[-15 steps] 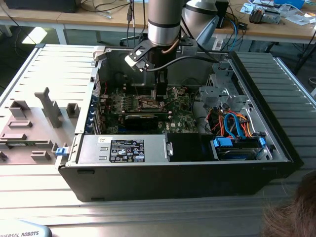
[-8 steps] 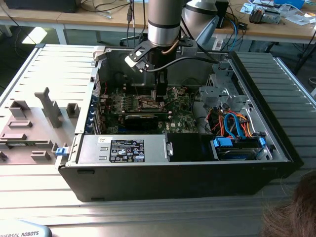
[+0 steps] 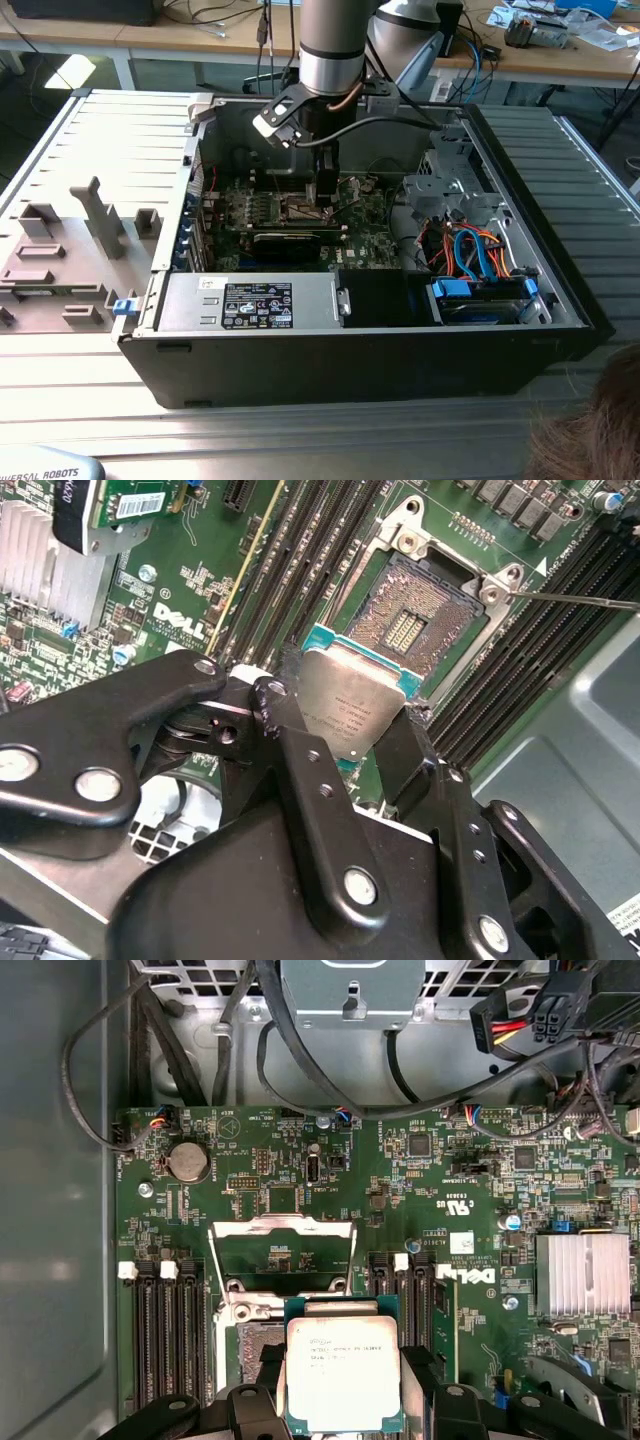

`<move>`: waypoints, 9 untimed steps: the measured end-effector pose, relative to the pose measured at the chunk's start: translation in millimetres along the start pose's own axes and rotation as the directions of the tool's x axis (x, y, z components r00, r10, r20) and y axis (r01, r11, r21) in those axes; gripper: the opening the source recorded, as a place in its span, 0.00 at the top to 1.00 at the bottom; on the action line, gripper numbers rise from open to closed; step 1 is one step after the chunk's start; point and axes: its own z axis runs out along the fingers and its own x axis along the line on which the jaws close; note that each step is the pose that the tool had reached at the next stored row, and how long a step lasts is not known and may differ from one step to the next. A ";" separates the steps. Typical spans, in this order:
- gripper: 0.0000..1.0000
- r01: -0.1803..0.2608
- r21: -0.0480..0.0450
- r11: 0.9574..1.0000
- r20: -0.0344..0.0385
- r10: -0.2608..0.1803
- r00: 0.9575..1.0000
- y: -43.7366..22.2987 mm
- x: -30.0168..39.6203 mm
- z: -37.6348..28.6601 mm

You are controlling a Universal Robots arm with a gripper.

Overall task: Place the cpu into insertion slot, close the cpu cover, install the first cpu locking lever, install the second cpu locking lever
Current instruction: 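Place the cpu into insertion slot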

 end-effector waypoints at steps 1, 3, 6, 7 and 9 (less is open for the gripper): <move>0.46 0.000 0.000 1.000 0.000 0.000 1.000 0.0 0.0 0.2; 0.46 0.000 0.000 1.000 0.000 0.000 1.000 0.0 0.0 0.6; 0.46 0.000 0.000 1.000 0.000 0.000 1.000 0.0 0.1 1.5; 0.46 0.000 0.000 1.000 0.000 0.000 1.000 -0.1 0.1 1.7; 0.46 0.000 0.000 1.000 0.000 0.000 1.000 -0.1 0.1 2.1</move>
